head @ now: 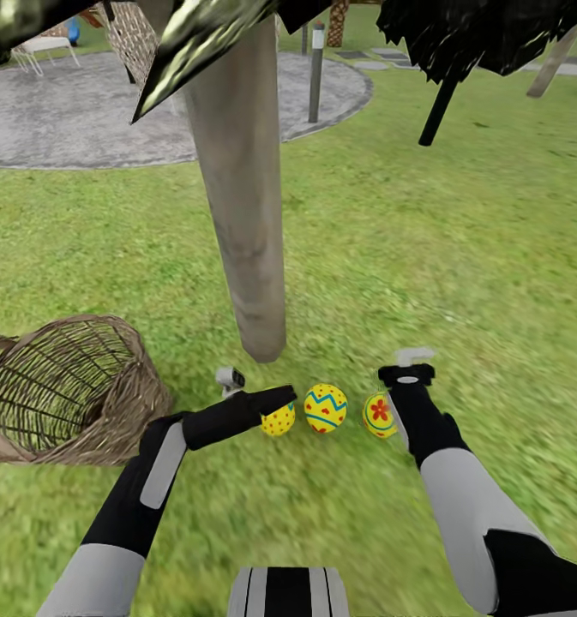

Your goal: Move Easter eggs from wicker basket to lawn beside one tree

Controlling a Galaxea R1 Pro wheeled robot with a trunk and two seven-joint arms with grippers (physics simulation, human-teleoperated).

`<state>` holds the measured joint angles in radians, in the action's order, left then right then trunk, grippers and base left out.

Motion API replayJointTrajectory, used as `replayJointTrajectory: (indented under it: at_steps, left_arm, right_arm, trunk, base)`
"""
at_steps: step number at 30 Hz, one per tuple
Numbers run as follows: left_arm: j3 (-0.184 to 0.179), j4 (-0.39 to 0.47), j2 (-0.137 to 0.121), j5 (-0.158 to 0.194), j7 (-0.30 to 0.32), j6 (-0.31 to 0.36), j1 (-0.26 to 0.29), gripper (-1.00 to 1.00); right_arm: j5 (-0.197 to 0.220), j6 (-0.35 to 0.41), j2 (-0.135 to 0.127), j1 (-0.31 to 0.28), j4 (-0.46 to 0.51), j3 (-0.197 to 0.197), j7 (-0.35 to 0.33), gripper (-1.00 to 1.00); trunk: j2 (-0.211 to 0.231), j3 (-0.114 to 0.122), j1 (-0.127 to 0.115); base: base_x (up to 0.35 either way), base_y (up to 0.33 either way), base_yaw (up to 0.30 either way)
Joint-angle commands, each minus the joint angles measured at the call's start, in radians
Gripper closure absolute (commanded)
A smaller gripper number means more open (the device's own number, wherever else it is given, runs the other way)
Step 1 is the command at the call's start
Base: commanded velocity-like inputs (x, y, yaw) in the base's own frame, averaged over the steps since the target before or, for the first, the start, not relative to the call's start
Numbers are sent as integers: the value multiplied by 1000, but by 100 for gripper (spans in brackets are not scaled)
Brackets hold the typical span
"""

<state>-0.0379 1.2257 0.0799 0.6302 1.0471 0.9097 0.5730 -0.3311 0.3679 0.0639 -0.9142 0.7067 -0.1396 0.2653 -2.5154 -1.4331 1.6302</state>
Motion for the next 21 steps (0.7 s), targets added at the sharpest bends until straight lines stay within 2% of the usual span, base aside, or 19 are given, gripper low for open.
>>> replayJointTrajectory:
  at_steps: [1, 4, 7, 8, 10, 12, 14, 15, 16, 19, 21]
  left_arm:
    - [0, 1, -1, 2, 0, 8, 4, -100]
    - [0, -5, -1, 3, -2, 12, 15, -100]
    - [0, -9, -1, 3, -23, 13, 19, -100]
    - [1, -12, -1, 2, -71, 12, 20, -100]
    - [1, -13, -2, 3, -146, 12, 20, -100]
    - [-1, -13, -2, 4, -266, 12, 21, -100]
    - [-3, -12, -2, 5, -348, 12, 20, -100]
    - [-4, -13, -4, 6, -388, 13, 17, -100]
    - [-5, -13, -7, 5, -405, 13, 12, -100]
    - [-6, -28, -51, 5, -427, 12, -15, -100]
    - [-5, -48, -68, 4, -431, 12, -42, -100]
  right_arm:
    - [-8, 23, -1, 11, 32, -3, -1, -100]
    - [-8, 79, -4, 60, 138, -4, -3, -100]
    - [-8, 176, -10, 142, 294, -4, -9, -100]
    - [-8, 239, -20, 211, 396, -4, -24, -100]
    - [-9, 265, -25, 265, 450, -4, -38, -100]
    - [-7, 277, -33, 320, 474, -4, -66, -100]
    - [-6, 281, -41, 342, 479, -4, -100, -100]
    - [-6, 283, -53, 355, 479, -5, -125, -100]
    - [-6, 284, -65, 365, 479, -8, -142, -100]
    - [-6, 284, -98, 412, 463, -17, -195, -100]
    - [-6, 283, -109, 438, 445, -19, -230, -100]
  trunk:
    - [0, 3, -1]
    - [1, 15, -2]
    - [1, 27, -3]
    - [2, 30, -4]
    - [2, 38, -5]
    - [3, 46, -6]
    - [3, 54, -6]
    - [3, 57, -7]
    - [4, 61, -7]
    - [4, 73, -9]
    - [5, 81, -10]
  base:
    - [-115, 0, 0]
    - [-240, 4, 0]
    - [-318, 53, 0]
    - [-334, 94, 0]
    - [-336, 114, 0]
    - [-283, 117, 0]
    - [-128, 55, 0]
    - [-51, 22, 0]
    - [-33, 14, 0]
    - [-14, 6, 0]
    - [-5, 2, 0]
